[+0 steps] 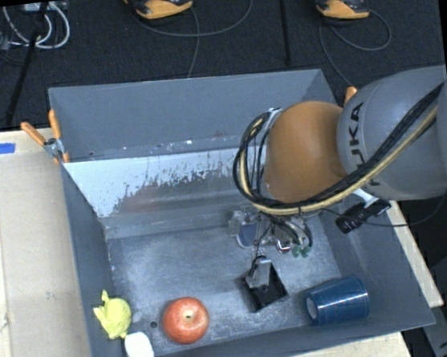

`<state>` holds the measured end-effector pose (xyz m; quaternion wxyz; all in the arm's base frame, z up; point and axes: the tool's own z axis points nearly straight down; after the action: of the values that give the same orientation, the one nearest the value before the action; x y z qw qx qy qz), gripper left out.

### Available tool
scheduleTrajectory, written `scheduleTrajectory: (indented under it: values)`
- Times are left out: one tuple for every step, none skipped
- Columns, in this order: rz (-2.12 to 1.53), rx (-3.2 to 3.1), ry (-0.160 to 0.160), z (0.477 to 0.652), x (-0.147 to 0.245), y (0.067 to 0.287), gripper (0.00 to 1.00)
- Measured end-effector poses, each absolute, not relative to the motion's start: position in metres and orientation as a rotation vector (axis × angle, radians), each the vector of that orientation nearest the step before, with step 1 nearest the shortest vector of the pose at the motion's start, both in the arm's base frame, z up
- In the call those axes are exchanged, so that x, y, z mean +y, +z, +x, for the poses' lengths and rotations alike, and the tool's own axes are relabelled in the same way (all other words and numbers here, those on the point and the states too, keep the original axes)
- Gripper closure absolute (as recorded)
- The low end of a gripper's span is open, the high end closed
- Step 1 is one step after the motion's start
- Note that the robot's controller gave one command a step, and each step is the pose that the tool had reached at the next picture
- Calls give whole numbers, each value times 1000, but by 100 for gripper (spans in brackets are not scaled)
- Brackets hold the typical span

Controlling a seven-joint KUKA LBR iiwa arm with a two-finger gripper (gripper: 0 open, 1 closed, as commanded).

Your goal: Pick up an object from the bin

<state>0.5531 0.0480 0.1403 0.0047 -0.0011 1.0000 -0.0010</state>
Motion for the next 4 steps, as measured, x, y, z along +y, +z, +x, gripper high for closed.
scheduleTrajectory:
  values:
    - [-154,3147,0,549,46,145,0]
    - [-189,3123,0,533,28,132,0]
    - [-197,3146,3,559,-27,71,100]
    - [-196,3146,3,559,-27,71,100]
